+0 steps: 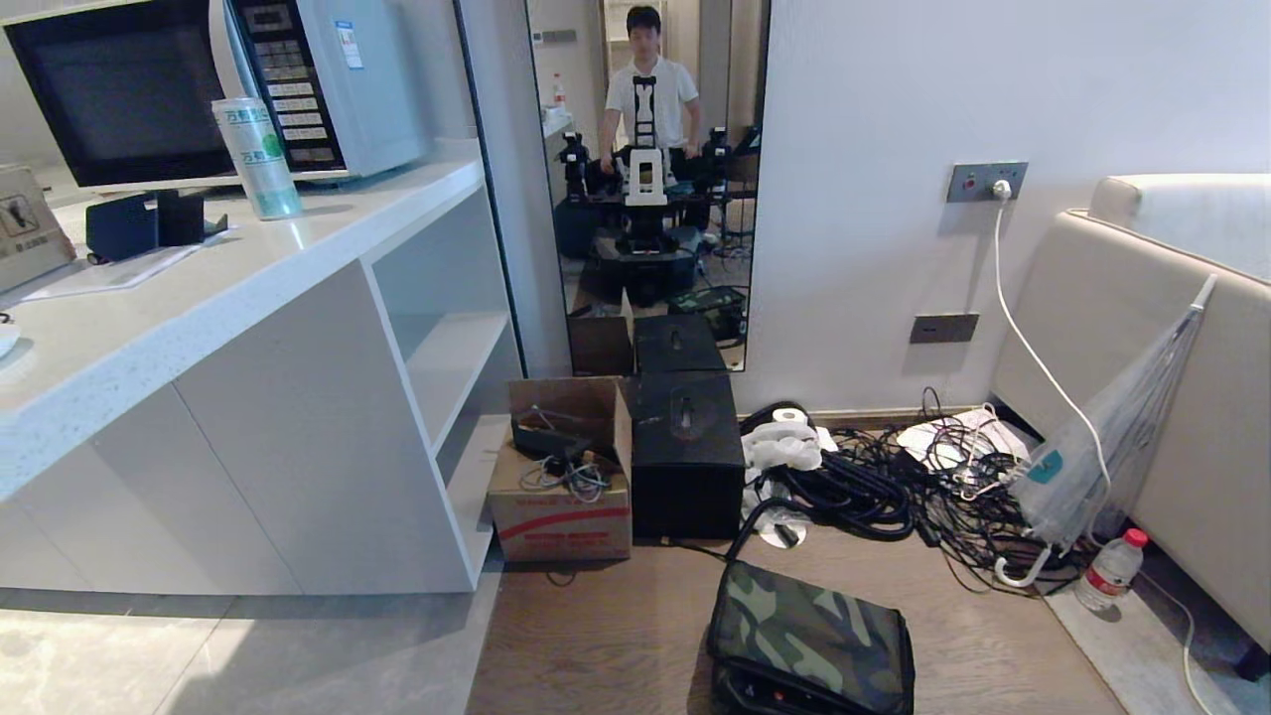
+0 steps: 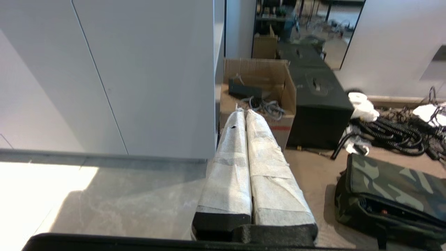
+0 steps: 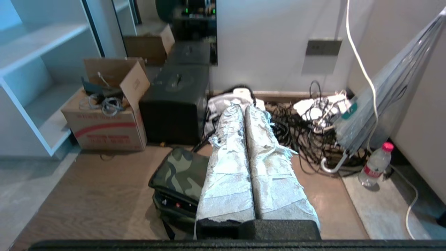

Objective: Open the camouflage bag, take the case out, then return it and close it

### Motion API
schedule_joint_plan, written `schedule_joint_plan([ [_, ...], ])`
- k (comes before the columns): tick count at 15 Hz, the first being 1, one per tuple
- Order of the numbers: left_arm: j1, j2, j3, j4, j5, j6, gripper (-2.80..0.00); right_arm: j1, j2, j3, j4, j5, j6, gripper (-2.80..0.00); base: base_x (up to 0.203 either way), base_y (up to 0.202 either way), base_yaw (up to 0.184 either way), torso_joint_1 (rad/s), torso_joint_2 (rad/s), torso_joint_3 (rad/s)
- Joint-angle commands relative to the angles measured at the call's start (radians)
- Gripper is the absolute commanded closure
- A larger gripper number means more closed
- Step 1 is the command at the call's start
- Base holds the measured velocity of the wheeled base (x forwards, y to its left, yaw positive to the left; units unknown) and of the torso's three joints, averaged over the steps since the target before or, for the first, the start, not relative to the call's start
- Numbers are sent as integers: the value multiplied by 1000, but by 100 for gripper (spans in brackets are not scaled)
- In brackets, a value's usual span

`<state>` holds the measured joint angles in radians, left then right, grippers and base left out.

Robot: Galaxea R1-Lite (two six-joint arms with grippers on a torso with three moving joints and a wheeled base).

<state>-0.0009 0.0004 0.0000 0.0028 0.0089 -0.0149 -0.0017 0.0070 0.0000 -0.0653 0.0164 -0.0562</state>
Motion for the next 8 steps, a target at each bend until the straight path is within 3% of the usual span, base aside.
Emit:
schedule_joint_plan([
  [1, -1, 0, 0, 0, 0, 0, 0, 0, 2, 31, -1, 0, -1, 0, 0, 0, 0, -2, -7, 203],
  [4, -1, 0, 0, 0, 0, 3, 0, 0, 2, 31, -1, 0, -1, 0, 0, 0, 0, 3, 4, 191],
  [8, 1, 0, 0, 0, 0, 7, 0, 0, 2, 31, -1, 0, -1, 0, 0, 0, 0, 1, 2, 59],
])
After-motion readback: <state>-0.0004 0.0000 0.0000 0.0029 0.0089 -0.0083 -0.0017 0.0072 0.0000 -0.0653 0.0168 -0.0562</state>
